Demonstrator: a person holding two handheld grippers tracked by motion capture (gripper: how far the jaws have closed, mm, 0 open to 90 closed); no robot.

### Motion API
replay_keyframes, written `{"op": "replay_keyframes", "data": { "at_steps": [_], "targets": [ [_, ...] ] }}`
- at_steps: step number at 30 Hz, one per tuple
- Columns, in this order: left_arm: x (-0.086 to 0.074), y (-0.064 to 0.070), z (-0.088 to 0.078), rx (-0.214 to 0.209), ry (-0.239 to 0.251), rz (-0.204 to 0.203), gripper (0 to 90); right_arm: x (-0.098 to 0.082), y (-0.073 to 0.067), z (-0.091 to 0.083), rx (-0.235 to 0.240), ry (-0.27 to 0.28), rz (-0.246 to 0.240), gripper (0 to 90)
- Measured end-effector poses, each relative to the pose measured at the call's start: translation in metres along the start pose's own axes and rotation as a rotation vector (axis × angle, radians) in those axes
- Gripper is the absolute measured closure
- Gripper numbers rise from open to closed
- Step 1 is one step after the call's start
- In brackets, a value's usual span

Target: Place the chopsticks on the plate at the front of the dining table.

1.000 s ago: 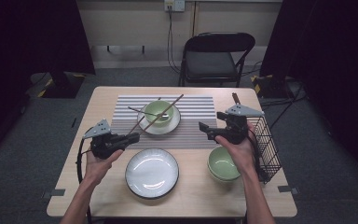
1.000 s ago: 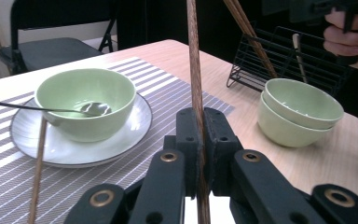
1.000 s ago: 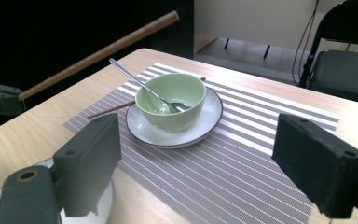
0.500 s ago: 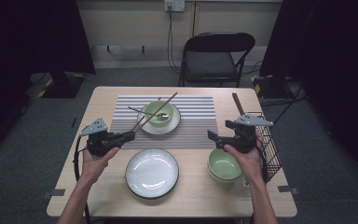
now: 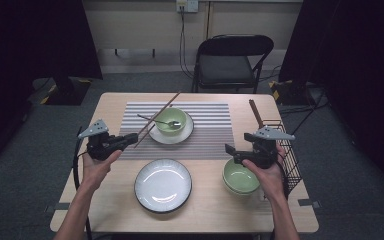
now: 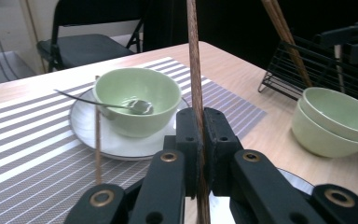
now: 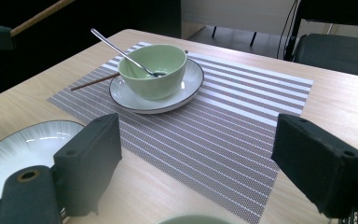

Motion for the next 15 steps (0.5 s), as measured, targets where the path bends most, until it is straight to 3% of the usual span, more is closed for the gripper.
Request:
{"op": "replay_keyframes", "data": {
  "at_steps": [12, 15],
  "targets": [
    [0.004, -0.042, -0.002, 0.066, -0.031, -0.046, 85.9, 0.001, -0.004, 0.001, 0.008, 0.000, -0.008, 15.2],
    [0.003, -0.054, -0.002, 0.083, -0.021, -0.081, 85.8, 0.001, -0.005, 0.001, 0.008, 0.001, -0.009, 15.2]
  ]
}}
Point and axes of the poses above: each handheld gripper's, and its own axes: z roughly forward along the jaws, x roughly out of its top, y roughly to its right, the point moved 1 cm from there along z, roughly forward along the jaws, and after that the axes turned 2 degrees about z, right-handed, at the moved point
